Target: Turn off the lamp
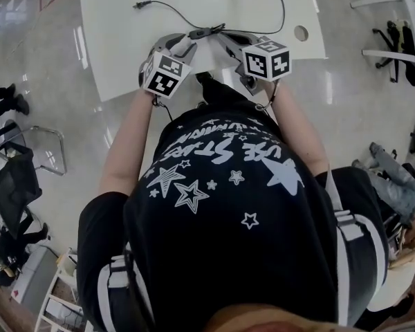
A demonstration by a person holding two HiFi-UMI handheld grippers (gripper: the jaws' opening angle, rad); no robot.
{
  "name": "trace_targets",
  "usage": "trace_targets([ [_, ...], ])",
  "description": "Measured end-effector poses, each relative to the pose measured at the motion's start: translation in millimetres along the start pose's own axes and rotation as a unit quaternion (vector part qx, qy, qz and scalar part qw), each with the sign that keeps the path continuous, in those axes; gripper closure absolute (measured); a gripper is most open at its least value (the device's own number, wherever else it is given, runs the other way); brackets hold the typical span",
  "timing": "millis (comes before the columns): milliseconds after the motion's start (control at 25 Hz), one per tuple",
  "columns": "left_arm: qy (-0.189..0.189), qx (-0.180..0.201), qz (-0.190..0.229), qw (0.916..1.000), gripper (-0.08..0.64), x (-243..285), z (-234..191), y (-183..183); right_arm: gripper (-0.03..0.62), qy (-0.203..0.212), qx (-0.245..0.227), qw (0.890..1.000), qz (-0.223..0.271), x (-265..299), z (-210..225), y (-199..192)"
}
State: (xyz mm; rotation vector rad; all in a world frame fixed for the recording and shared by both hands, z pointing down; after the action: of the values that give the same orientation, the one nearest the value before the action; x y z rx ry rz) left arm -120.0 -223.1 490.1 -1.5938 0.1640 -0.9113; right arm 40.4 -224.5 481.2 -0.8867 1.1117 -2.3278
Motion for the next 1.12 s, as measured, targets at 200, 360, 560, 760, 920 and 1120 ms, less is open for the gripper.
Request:
trace_targets([
  [200,0.023,-0.026,0.044,0.9984,0.422,-29,15,14,0.586,-0.005,-0.005,1.000,0.010,-18,-14,-9],
  [360,0.033,-0.054,0.093,0.9937,0.423,-60,29,24,0.586,-0.014,-0.009,1.000,0.024,-37,-31,-18],
  [560,0.043,-0.077,0.150,0.9847,0.423,-98,44,33,0.586,-0.035,-0.007,0.998,0.057,-69,-56,-28],
  [760,0.047,-0.082,0.197,0.9757,0.423,-125,58,45,0.586,-0.054,-0.009,0.996,0.069,-103,-71,-47],
  [920,0.054,-0.102,0.222,0.9682,0.423,-141,65,48,0.586,-0.066,0.004,0.994,0.091,-124,-80,-52],
  [1120,0.065,-0.115,0.239,0.9621,0.423,-149,71,50,0.586,-0.068,-0.002,0.992,0.109,-139,-81,-47],
])
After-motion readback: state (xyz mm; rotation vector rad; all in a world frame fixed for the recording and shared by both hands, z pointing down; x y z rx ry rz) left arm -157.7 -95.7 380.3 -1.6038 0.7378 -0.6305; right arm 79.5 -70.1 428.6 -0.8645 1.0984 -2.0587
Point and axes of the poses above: the fingertips, and each gripper's own axes: x forward along the fingers, z to its right, y out of its top, the point moved 7 cm from there along -x, backward along the fingers, and after that the axes turned 11 degrees about z, right-handed, at the moved point
